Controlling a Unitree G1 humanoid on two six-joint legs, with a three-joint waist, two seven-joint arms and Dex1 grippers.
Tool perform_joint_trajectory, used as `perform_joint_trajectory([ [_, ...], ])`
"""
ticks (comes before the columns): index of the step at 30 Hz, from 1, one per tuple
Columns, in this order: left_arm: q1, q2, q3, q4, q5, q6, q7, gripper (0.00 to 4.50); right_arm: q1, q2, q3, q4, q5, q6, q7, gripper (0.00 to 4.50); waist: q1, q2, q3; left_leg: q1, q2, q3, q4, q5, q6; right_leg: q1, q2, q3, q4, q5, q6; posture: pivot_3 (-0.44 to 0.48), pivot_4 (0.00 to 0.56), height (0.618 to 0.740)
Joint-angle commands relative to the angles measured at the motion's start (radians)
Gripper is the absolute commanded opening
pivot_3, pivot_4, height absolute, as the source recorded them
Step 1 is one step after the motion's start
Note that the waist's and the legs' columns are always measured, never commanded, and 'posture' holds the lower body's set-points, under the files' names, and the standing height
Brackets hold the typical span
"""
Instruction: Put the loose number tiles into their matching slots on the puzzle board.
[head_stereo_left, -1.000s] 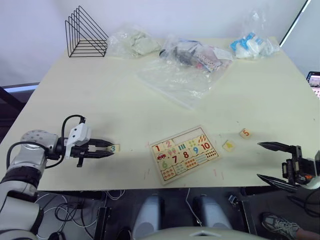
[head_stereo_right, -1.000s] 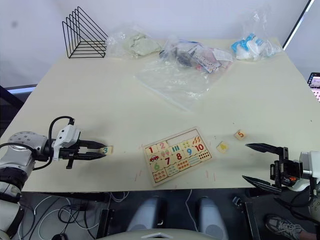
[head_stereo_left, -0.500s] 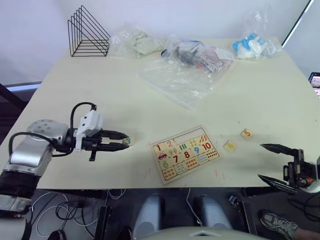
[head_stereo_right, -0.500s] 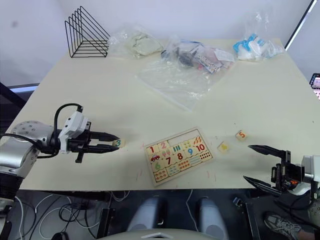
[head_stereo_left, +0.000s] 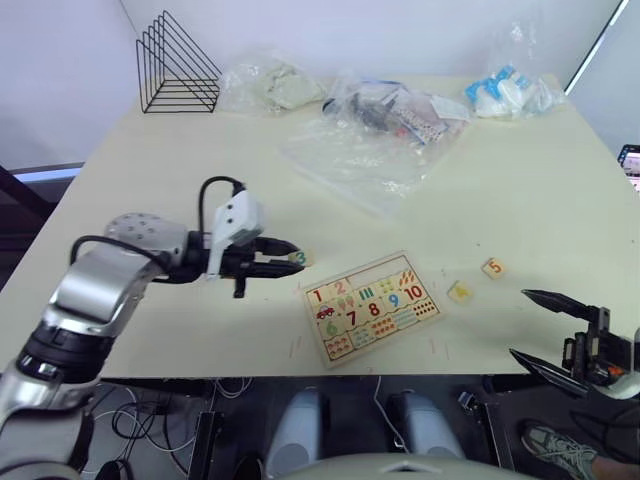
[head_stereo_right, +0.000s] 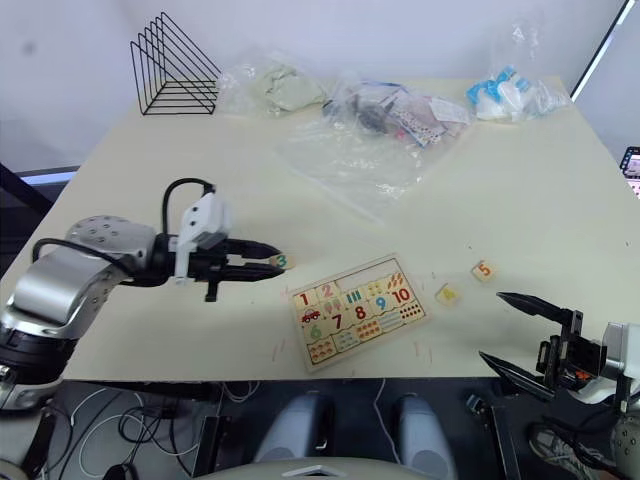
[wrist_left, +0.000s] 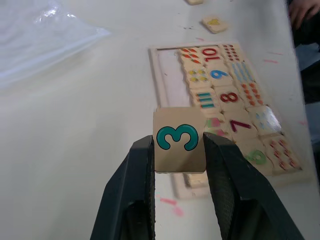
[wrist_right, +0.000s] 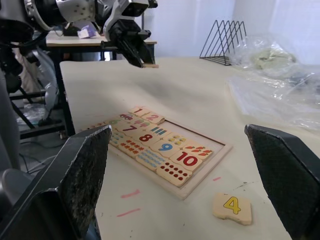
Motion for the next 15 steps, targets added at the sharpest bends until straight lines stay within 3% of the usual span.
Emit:
perform_joint_trajectory([
  [1, -0.085, -0.048, -0.062, -0.059, 0.040, 0.090, 0.049, 0.93, 0.006, 0.004, -0.013, -0.041, 0.001, -0.003, -0.026, 4.50, 0.000, 0.000, 0.000, 0.000, 0.000, 0.000, 0.000, 0.000, 0.000, 0.000, 0.000, 0.000, 0.000, 0.000, 0.000, 0.000, 0.150, 0.740],
  [15, -0.288, -0.232, -0.311, -0.072, 0.161, 0.352, 0.144, 0.93, -0.053, 0.012, 0.021, -0.023, -0.024, -0.008, -0.045, 4.50, -0.002, 0.000, 0.000, 0.000, 0.000, 0.000, 0.000, 0.000, 0.000, 0.000, 0.001, 0.001, 0.000, 0.000, 0.000, 0.000, 0.150, 0.740],
])
